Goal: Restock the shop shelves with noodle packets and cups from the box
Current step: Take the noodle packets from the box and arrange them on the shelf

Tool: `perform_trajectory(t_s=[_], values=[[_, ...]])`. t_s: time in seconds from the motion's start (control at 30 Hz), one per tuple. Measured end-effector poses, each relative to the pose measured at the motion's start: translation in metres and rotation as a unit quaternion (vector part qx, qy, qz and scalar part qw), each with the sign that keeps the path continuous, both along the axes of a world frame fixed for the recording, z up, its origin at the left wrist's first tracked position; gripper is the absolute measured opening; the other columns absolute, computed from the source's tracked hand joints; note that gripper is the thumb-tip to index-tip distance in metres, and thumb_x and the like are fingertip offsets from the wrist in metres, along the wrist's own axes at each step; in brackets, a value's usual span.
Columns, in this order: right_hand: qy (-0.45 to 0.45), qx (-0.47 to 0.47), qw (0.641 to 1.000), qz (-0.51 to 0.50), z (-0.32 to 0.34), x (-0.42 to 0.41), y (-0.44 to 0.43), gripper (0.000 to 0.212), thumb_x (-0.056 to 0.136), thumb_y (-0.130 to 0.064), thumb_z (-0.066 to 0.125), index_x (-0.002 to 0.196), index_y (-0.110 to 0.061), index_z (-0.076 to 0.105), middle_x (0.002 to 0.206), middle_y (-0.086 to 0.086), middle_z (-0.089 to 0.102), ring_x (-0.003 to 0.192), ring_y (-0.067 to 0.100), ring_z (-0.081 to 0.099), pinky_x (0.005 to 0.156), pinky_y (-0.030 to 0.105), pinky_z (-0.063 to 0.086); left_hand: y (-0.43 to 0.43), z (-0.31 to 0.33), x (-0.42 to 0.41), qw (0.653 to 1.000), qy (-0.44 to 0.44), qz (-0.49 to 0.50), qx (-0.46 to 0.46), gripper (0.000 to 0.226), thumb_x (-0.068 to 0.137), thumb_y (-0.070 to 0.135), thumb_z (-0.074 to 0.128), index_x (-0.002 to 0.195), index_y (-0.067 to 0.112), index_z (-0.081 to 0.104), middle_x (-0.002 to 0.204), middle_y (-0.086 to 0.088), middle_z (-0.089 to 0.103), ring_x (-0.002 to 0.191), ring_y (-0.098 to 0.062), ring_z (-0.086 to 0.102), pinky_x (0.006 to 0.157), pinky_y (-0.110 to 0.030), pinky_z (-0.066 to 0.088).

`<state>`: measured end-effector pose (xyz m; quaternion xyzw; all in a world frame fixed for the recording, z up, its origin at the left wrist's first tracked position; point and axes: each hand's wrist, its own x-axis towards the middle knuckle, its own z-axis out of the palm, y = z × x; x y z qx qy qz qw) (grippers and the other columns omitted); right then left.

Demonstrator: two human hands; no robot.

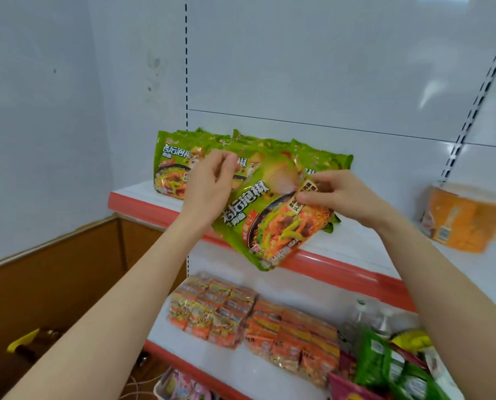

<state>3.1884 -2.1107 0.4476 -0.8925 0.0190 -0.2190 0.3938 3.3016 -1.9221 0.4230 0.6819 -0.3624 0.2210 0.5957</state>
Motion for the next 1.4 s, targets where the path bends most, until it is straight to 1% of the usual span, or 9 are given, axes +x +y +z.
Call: perform_trajectory(t_s=[0.1, 0.17, 0.27, 0.47, 0.57, 0.73, 0.93, 1.13, 1.4], values=[[-0.069, 0.103, 0.988, -0.088, -0.007, -0.006, -0.025, 0.036, 0.075, -0.021, 0.074, 0.096, 0.006, 0.062, 0.071, 0.017, 0.062, 0.061, 0.009, 0.061, 0.060, 0.024, 0.050, -0.011, -0.026, 0.002, 0.995, -0.059, 0.042, 0.073, 0.032, 0.094, 0.025, 0.045, 0.113, 0.005, 0.062, 0.105, -0.011, 0.065, 0.099, -0.024, 0.059, 0.086, -0.031, 0.043], [-0.093, 0.127, 0.979, -0.130, -0.015, -0.006, -0.030, 0.017, 0.082, -0.014, 0.067, 0.095, -0.003, 0.065, 0.072, 0.004, 0.065, 0.052, -0.001, 0.062, 0.053, 0.015, 0.052, -0.023, -0.043, 0.000, 0.981, -0.097, 0.038, 0.162, 0.048, 0.092, 0.027, 0.046, 0.133, 0.001, 0.046, 0.139, -0.016, 0.046, 0.130, -0.026, 0.041, 0.107, -0.030, 0.029], [-0.149, 0.147, 0.959, -0.193, -0.027, -0.001, -0.035, 0.013, 0.085, -0.016, 0.064, 0.090, -0.004, 0.065, 0.070, 0.003, 0.063, 0.047, -0.003, 0.059, 0.048, 0.014, 0.048, -0.033, -0.058, -0.003, 0.975, -0.080, 0.063, 0.199, 0.064, 0.095, 0.033, 0.045, 0.145, 0.001, 0.021, 0.155, -0.015, 0.014, 0.143, -0.027, 0.015, 0.116, -0.038, 0.015], [-0.208, 0.194, 0.890, -0.357, -0.045, 0.019, -0.053, 0.028, 0.087, -0.028, 0.058, 0.100, -0.003, 0.057, 0.093, 0.010, 0.061, 0.086, 0.026, 0.061, 0.072, 0.037, 0.048, -0.039, -0.090, 0.006, 0.918, -0.073, 0.081, 0.380, 0.065, 0.097, 0.046, 0.027, 0.148, 0.006, 0.014, 0.157, -0.008, 0.010, 0.146, -0.017, 0.002, 0.117, -0.036, 0.002], [-0.131, 0.105, 0.912, -0.375, -0.056, 0.024, -0.051, 0.026, 0.090, -0.033, 0.052, 0.091, -0.007, 0.049, 0.081, 0.005, 0.052, 0.080, 0.023, 0.049, 0.068, 0.031, 0.035, -0.040, -0.093, 0.009, 0.903, -0.094, 0.088, 0.410, 0.069, 0.096, 0.053, 0.017, 0.146, 0.006, 0.022, 0.155, -0.007, 0.019, 0.145, -0.017, 0.007, 0.117, -0.037, 0.003], [0.017, -0.001, 0.946, -0.325, -0.063, 0.022, -0.052, 0.032, 0.085, -0.042, 0.057, 0.089, -0.011, 0.055, 0.088, 0.007, 0.060, 0.085, 0.026, 0.057, 0.073, 0.035, 0.044, -0.035, -0.095, 0.012, 0.899, -0.123, 0.085, 0.413, 0.099, 0.072, 0.065, -0.007, 0.144, 0.006, 0.029, 0.152, -0.007, 0.027, 0.144, -0.018, 0.014, 0.117, -0.037, 0.005], [0.011, 0.078, 0.965, -0.249, -0.049, 0.014, -0.048, 0.019, 0.080, -0.022, 0.071, 0.067, -0.018, 0.057, 0.081, 0.007, 0.064, 0.071, 0.018, 0.061, 0.064, 0.033, 0.051, -0.036, -0.096, 0.011, 0.896, -0.124, 0.090, 0.417, 0.102, 0.070, 0.067, -0.007, 0.145, 0.007, 0.026, 0.153, -0.006, 0.025, 0.144, -0.017, 0.013, 0.117, -0.037, 0.003], [-0.002, 0.017, 0.957, -0.290, -0.055, 0.019, -0.044, 0.033, 0.084, -0.026, 0.065, 0.088, 0.007, 0.063, 0.086, 0.019, 0.067, 0.086, 0.034, 0.064, 0.073, 0.038, 0.050, -0.038, -0.097, 0.012, 0.894, -0.126, 0.093, 0.421, 0.102, 0.069, 0.067, -0.008, 0.145, 0.008, 0.025, 0.154, -0.006, 0.025, 0.144, -0.017, 0.012, 0.117, -0.037, 0.003], [0.046, 0.015, 0.955, -0.291, -0.048, 0.006, -0.039, 0.027, 0.084, -0.037, 0.064, 0.072, -0.014, 0.055, 0.075, 0.004, 0.059, 0.078, 0.024, 0.055, 0.070, 0.034, 0.045, -0.034, -0.092, 0.010, 0.891, -0.136, 0.080, 0.425, 0.103, 0.069, 0.067, -0.007, 0.142, 0.006, 0.030, 0.151, -0.008, 0.030, 0.143, -0.019, 0.017, 0.117, -0.038, 0.007]])
